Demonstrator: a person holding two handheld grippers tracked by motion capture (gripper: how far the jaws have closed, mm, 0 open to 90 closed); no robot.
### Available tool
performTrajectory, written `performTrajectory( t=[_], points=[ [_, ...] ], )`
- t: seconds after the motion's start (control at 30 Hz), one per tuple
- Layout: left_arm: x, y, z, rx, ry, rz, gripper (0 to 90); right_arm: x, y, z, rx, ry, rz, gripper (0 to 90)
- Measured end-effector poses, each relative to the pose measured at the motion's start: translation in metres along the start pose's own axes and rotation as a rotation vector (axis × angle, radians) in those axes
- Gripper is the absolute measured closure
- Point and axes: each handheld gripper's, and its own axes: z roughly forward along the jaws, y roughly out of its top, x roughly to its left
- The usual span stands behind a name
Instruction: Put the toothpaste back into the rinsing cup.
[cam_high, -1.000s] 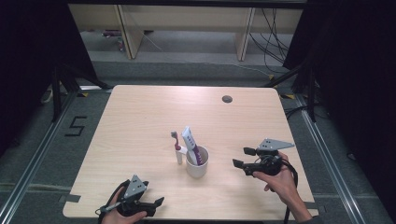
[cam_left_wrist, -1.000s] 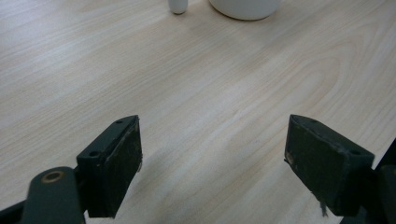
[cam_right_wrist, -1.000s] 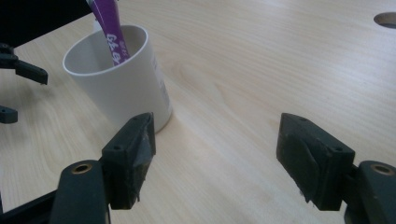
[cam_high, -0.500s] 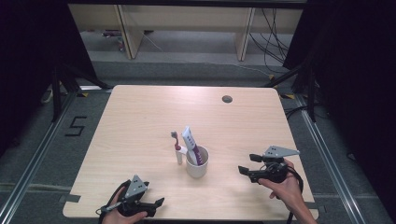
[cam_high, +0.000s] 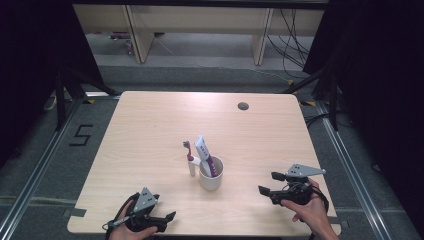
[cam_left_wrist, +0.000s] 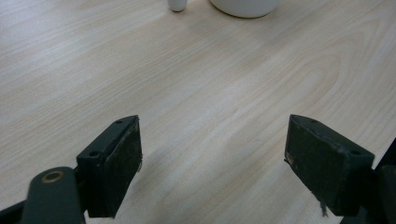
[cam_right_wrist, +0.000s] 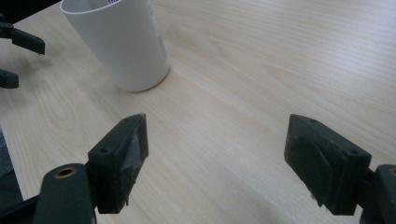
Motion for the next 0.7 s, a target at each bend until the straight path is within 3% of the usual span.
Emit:
performTrajectory(
  t=[0.03, 0.07, 0.1, 0.13, 0.17, 0.23, 0.3, 0.4, 0.43, 0.47, 0.5, 0.57, 0.63, 0.7],
  points=[
    [0.000, 0.000, 0.000, 0.000, 0.000, 0.001, 18.5, -0.002, -0.001, 0.000, -0.006, -0.010, -0.029, 22.3],
    [0.000, 0.000, 0.000, 0.003, 0.002, 0.001, 18.5, 0.000, -0.002, -0.001, -0.004, -0.007, -0.008, 22.0],
    [0.000, 0.000, 0.000, 0.003, 0.002, 0.001, 18.5, -0.002, -0.003, -0.001, -0.006, -0.019, -0.034, 21.9],
    [0.000, 0.000, 0.000, 0.002, 0.003, -0.001, 18.5, 0.001, -0.004, -0.001, 0.008, -0.003, -0.002, 21.6],
    [0.000, 0.000, -0.001, 0.002, 0.003, 0.000, 18.5, -0.001, -0.005, -0.002, 0.001, -0.018, -0.032, 21.2],
    [0.000, 0.000, 0.000, 0.002, 0.005, -0.003, 18.5, 0.002, -0.007, -0.002, 0.008, -0.006, 0.003, 20.4],
    [0.000, 0.000, -0.001, 0.003, 0.004, 0.001, 18.5, 0.000, -0.008, -0.004, 0.003, -0.023, -0.029, 19.5],
    [0.000, 0.000, 0.000, 0.004, 0.003, 0.001, 18.5, 0.000, -0.011, -0.005, -0.003, -0.029, -0.029, 20.4],
    [0.000, 0.000, 0.000, 0.003, 0.002, 0.000, 18.5, 0.002, -0.012, -0.005, 0.000, -0.019, -0.003, 20.3],
    [0.000, 0.000, 0.000, 0.001, 0.001, 0.001, 18.5, 0.001, -0.012, -0.005, -0.001, -0.028, -0.029, 20.3],
    [0.000, 0.000, 0.000, 0.000, 0.001, 0.001, 18.5, 0.003, -0.013, -0.005, 0.006, -0.017, 0.001, 20.3],
    [0.000, 0.000, 0.000, 0.001, 0.001, 0.000, 18.5, 0.002, -0.014, -0.005, 0.009, -0.017, -0.025, 20.3],
    [0.000, 0.000, 0.000, 0.001, 0.001, 0.001, 18.5, 0.004, -0.015, -0.005, 0.003, -0.012, -0.001, 20.0],
    [0.000, 0.000, 0.000, 0.001, 0.001, 0.000, 18.5, 0.002, -0.016, -0.006, 0.008, -0.023, -0.022, 19.9]
  ],
)
